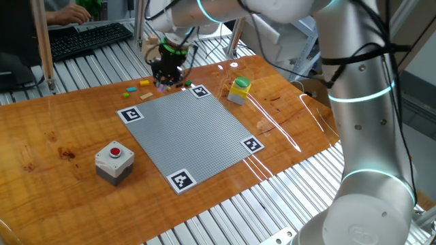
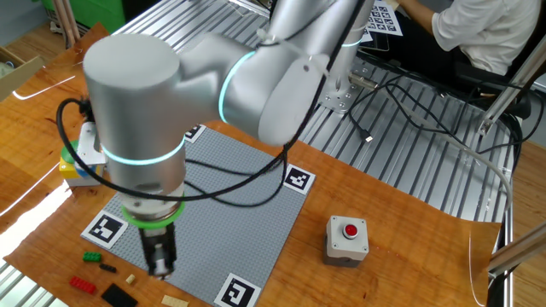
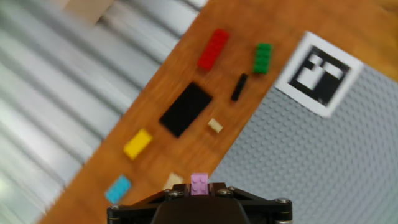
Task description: Build with small Lego blocks
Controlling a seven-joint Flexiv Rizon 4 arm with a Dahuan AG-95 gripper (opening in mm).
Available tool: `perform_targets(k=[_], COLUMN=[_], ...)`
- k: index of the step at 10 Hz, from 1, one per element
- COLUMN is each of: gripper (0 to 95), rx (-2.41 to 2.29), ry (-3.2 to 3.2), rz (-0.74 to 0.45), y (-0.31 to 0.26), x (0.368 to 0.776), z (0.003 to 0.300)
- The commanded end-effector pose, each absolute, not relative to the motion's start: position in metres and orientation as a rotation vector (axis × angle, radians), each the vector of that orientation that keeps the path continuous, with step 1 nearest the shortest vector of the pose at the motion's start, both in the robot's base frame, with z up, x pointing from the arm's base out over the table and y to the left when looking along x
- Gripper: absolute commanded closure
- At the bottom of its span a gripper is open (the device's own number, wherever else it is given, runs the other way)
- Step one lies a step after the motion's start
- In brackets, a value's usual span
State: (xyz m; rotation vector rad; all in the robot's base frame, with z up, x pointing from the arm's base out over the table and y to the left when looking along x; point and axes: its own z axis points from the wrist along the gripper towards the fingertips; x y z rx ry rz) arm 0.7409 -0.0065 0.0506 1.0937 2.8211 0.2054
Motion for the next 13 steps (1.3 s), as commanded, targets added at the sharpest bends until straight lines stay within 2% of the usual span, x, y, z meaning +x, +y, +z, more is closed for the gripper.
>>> perform_targets(k=[1, 6, 10, 13], gripper=[95.0, 95.0, 95.0, 95.0], rx=[0.438, -0.032, -0.168, -0.234], ry=[2.990, 3.062, 3.061, 3.059], rz=[0.200, 0.113, 0.062, 0.066], y=[0.002, 0.003, 0.002, -0.008], x=[0.705, 0.685, 0.678, 0.674], z=[0.046, 0.036, 0.033, 0.029])
